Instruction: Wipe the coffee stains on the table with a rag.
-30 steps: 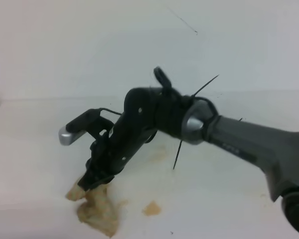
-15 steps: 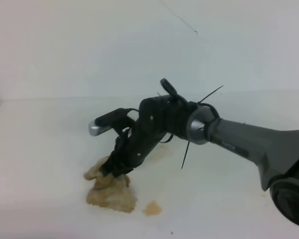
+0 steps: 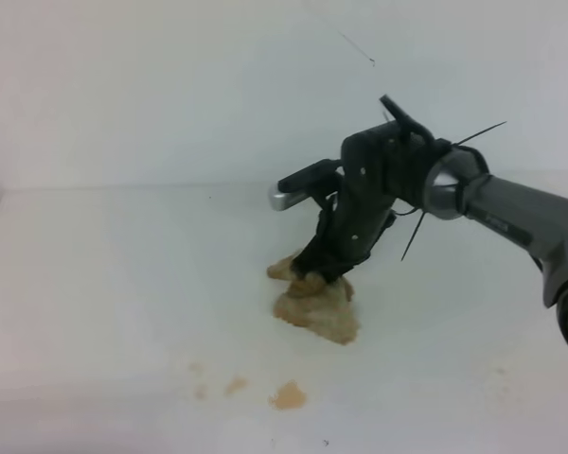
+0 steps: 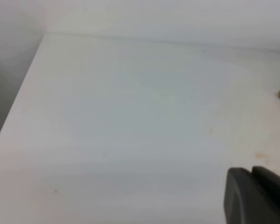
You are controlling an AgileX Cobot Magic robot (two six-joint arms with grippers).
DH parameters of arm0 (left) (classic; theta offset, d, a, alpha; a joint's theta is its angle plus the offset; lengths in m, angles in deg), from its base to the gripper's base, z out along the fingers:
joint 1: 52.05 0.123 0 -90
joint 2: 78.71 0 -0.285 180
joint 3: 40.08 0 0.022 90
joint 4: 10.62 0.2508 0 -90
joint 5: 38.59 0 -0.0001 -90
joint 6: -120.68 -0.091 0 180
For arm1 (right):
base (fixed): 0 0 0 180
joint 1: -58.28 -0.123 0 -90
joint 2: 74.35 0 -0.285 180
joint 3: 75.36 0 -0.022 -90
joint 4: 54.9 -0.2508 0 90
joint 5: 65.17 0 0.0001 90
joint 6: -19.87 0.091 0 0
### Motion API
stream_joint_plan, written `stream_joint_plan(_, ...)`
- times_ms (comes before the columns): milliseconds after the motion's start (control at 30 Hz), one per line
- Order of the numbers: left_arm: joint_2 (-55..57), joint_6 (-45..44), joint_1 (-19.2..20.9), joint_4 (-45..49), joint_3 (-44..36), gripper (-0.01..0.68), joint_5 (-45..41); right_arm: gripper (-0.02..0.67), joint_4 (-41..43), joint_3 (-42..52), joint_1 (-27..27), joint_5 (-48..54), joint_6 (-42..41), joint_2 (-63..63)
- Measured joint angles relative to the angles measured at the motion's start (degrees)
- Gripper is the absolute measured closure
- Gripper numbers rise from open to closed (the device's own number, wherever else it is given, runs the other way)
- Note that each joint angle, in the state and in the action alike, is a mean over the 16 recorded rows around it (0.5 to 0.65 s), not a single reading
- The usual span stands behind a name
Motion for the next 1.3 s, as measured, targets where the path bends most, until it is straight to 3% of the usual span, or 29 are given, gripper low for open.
stream_joint_plan(367, 0.0, 0.0, 0.0, 0.0, 0.0, 0.672, 0.0, 0.622, -1.1, -0.2, -0.9, 3.3, -0.5, 0.4)
stream_joint_plan(733, 0.0, 0.0, 0.0, 0.0, 0.0, 0.672, 0.0, 0.623, -3.9, 0.1, -9.5, 3.4, 2.8, 1.6)
stream_joint_plan(1033, 0.0, 0.0, 0.0, 0.0, 0.0, 0.672, 0.0, 0.624, -5.9, 0.3, -17.0, -1.7, 4.9, 2.3)
stream_joint_plan(1300, 0.0, 0.0, 0.0, 0.0, 0.0, 0.672, 0.0, 0.625, -7.0, 2.8, -20.6, -8.7, 6.1, 5.1)
